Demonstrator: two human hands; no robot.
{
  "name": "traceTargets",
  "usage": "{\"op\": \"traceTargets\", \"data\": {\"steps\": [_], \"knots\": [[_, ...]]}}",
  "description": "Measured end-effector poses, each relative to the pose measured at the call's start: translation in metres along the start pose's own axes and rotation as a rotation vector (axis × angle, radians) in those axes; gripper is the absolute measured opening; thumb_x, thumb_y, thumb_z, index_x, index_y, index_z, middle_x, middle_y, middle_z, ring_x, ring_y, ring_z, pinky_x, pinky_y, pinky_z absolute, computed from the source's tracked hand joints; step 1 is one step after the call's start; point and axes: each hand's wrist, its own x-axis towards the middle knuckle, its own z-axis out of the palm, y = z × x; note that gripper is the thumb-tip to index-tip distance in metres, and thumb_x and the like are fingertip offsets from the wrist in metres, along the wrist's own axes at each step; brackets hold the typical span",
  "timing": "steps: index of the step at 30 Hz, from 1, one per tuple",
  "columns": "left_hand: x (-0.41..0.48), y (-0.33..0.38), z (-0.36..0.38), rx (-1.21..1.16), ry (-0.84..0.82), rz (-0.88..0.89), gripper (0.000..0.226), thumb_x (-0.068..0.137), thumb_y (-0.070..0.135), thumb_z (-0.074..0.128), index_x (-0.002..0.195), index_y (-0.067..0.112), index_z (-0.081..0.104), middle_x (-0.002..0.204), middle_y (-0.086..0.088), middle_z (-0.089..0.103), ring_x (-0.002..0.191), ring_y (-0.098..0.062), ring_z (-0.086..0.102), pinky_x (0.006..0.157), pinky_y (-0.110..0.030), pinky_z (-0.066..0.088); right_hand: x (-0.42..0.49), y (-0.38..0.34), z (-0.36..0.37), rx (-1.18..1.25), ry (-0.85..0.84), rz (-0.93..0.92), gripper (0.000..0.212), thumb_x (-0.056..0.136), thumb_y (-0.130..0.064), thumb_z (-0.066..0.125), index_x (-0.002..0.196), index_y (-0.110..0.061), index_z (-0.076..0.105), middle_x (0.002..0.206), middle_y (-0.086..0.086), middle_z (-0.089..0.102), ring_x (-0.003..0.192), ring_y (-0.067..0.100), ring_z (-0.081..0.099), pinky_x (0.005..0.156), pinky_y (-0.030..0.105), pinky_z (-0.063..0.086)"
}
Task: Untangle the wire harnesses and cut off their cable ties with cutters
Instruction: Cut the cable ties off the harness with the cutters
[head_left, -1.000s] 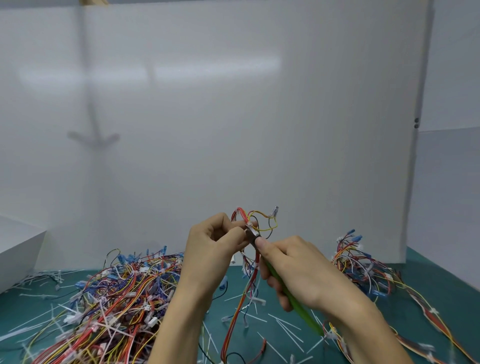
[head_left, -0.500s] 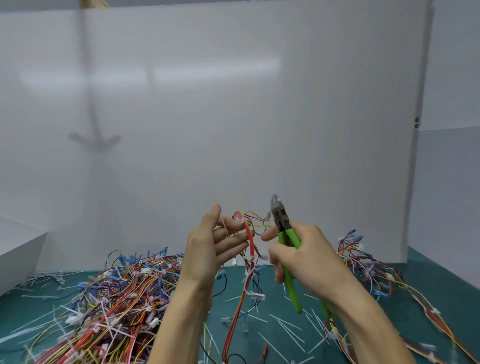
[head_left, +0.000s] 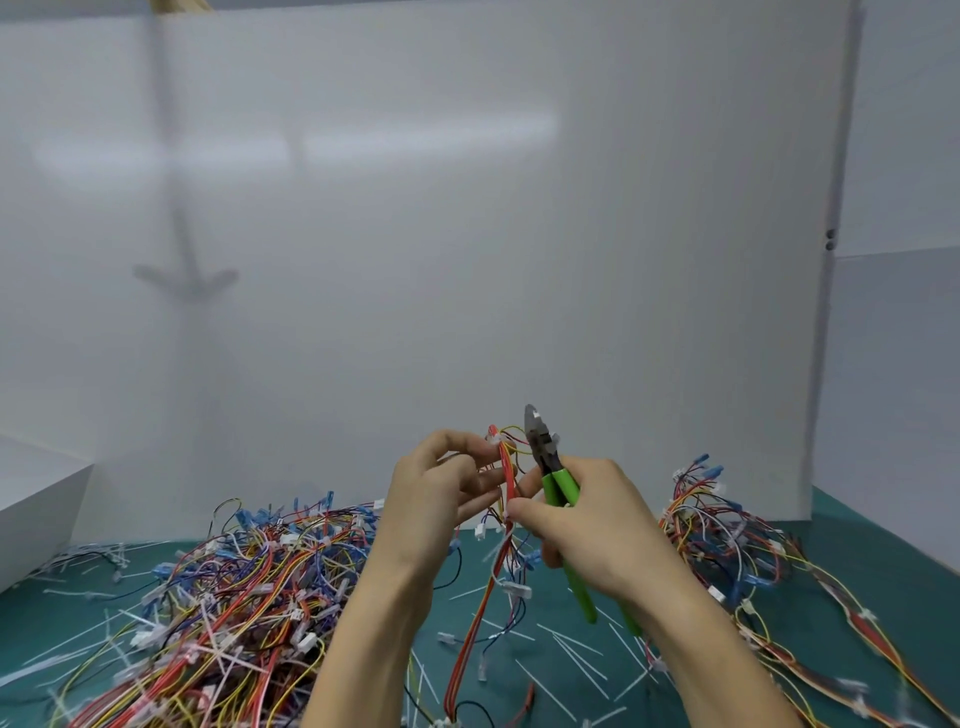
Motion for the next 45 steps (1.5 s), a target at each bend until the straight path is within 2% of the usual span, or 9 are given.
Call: {"op": "traceTargets", "data": {"steps": [6, 9, 11, 15, 18, 21, 28, 35, 45], "knots": [[-0.003, 0.002, -0.010, 0.310, -0.206, -0.066, 0.017, 0.091, -0.001, 0.055, 0.096, 0.010, 0.068, 0.092, -0.007, 0.077, 0.086, -0.017, 0.074, 0.087, -0.035, 0.052, 0.001, 0.001, -0.005, 0.191, 0.065, -0.041, 0.005, 0.086, -0.015, 0.072, 0.085, -0.015, 0.067, 0.059, 0.000, 0.062, 0.053, 0.015, 0.062, 0.061, 0.042, 0.060], [-0.008, 0.001, -0.011, 0.346, -0.355, -0.034, 0.013, 0.095, 0.012, 0.061, 0.101, 0.007, 0.072, 0.094, -0.006, 0.078, 0.095, -0.020, 0.073, 0.084, -0.026, 0.056, 0.001, 0.000, -0.006, 0.202, 0.104, -0.063, 0.006, 0.087, -0.017, 0.072, 0.084, -0.020, 0.067, 0.064, 0.001, 0.068, 0.056, 0.015, 0.067, 0.062, 0.040, 0.061], [-0.009, 0.000, -0.009, 0.287, -0.302, 0.002, 0.014, 0.095, 0.009, 0.061, 0.100, 0.003, 0.073, 0.092, -0.012, 0.077, 0.086, -0.017, 0.074, 0.074, -0.019, 0.056, 0.001, -0.001, -0.005, 0.216, 0.114, -0.059, 0.006, 0.088, -0.017, 0.070, 0.087, -0.022, 0.068, 0.069, 0.003, 0.072, 0.059, 0.017, 0.070, 0.066, 0.044, 0.062], [-0.004, -0.006, -0.007, 0.239, -0.127, -0.017, 0.011, 0.093, 0.011, 0.065, 0.089, 0.009, 0.075, 0.083, -0.010, 0.076, 0.074, -0.013, 0.070, 0.075, -0.028, 0.058, -0.001, -0.001, -0.005, 0.144, 0.140, -0.110, 0.005, 0.090, -0.029, 0.065, 0.087, -0.027, 0.067, 0.071, -0.002, 0.074, 0.062, 0.012, 0.071, 0.072, 0.044, 0.061], [-0.001, -0.009, -0.007, 0.147, -0.038, -0.049, 0.008, 0.090, 0.012, 0.068, 0.089, 0.007, 0.075, 0.078, -0.006, 0.075, 0.071, -0.012, 0.069, 0.076, -0.031, 0.058, -0.003, -0.004, -0.006, -0.040, 0.157, -0.183, 0.033, 0.092, -0.054, 0.053, 0.079, -0.026, 0.063, 0.072, -0.005, 0.071, 0.064, 0.012, 0.066, 0.071, 0.040, 0.056], [0.000, -0.008, -0.007, 0.057, 0.043, -0.044, 0.006, 0.086, 0.009, 0.071, 0.087, 0.004, 0.076, 0.075, -0.009, 0.075, 0.067, -0.013, 0.068, 0.067, -0.026, 0.059, -0.005, -0.005, -0.004, -0.260, 0.014, -0.144, 0.059, 0.085, -0.078, 0.020, 0.081, -0.031, 0.056, 0.076, -0.008, 0.067, 0.075, 0.013, 0.062, 0.070, 0.037, 0.049], [-0.001, -0.002, -0.009, 0.030, 0.136, -0.001, 0.005, 0.083, 0.005, 0.073, 0.079, 0.003, 0.076, 0.075, -0.014, 0.074, 0.063, -0.016, 0.066, 0.060, -0.024, 0.059, -0.008, 0.000, 0.002, -0.688, 0.012, -0.122, 0.045, 0.098, -0.064, 0.014, 0.090, -0.031, 0.044, 0.067, -0.012, 0.041, 0.060, 0.011, 0.038, 0.052, 0.032, 0.026], [-0.004, 0.001, -0.007, 0.065, 0.148, 0.034, 0.002, 0.082, 0.006, 0.075, 0.082, 0.004, 0.077, 0.077, -0.015, 0.075, 0.061, -0.010, 0.067, 0.055, -0.015, 0.053, -0.007, 0.001, -0.002, -0.645, -0.017, -0.152, 0.050, 0.096, -0.068, 0.014, 0.085, -0.029, 0.045, 0.072, -0.010, 0.053, 0.065, 0.007, 0.047, 0.052, 0.029, 0.027], [-0.007, 0.004, -0.005, 0.118, 0.126, 0.075, 0.003, 0.080, 0.009, 0.078, 0.079, 0.012, 0.078, 0.073, -0.011, 0.075, 0.065, -0.014, 0.070, 0.062, -0.019, 0.058, -0.008, -0.001, -0.002, -0.625, 0.003, -0.153, 0.056, 0.096, -0.067, 0.015, 0.069, -0.025, 0.040, 0.065, -0.004, 0.052, 0.062, 0.010, 0.049, 0.052, 0.030, 0.031]]}}
